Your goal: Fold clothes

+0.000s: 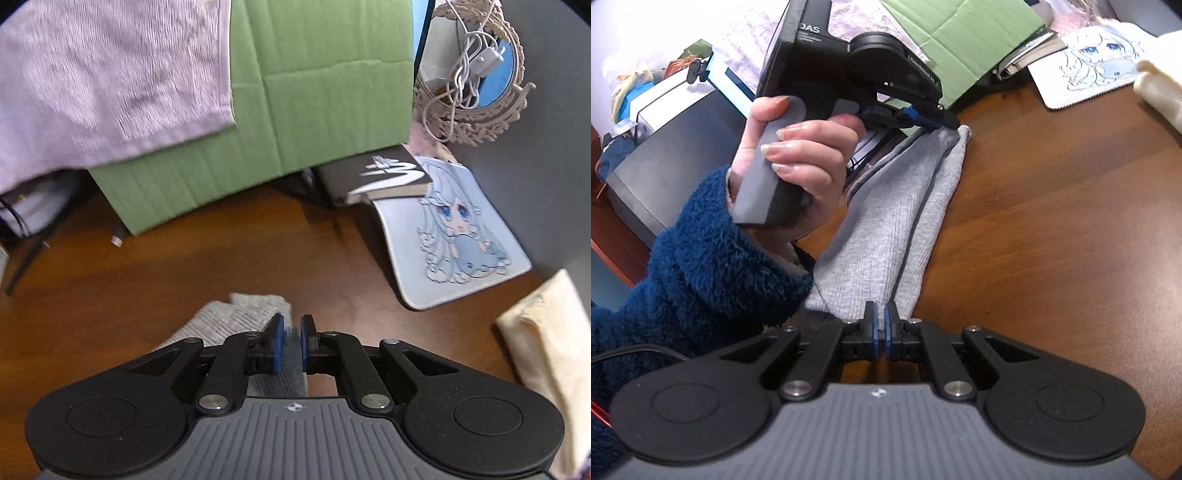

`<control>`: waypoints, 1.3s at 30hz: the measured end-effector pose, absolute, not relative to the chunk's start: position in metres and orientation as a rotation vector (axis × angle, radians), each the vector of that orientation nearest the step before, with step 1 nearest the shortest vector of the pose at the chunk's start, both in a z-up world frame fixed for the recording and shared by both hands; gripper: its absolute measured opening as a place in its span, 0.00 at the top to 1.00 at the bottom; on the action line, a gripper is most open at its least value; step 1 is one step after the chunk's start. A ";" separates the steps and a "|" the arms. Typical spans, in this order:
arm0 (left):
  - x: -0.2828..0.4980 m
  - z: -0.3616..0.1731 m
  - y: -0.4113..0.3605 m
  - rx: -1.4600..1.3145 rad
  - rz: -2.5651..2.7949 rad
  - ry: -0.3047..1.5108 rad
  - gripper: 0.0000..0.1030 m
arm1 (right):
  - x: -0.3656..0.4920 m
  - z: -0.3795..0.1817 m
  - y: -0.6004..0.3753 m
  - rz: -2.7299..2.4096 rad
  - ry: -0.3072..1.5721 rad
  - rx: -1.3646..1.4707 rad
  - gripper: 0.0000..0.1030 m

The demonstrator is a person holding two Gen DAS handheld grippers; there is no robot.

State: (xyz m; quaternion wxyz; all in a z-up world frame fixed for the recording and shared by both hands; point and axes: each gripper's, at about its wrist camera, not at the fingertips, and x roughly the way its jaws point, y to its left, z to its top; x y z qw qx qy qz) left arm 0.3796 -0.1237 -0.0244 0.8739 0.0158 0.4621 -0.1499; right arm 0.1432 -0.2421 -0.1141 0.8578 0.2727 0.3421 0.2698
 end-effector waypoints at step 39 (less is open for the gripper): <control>0.125 -0.043 -0.021 0.422 -0.556 0.535 0.92 | 0.217 -0.055 -0.225 0.423 0.719 0.312 0.77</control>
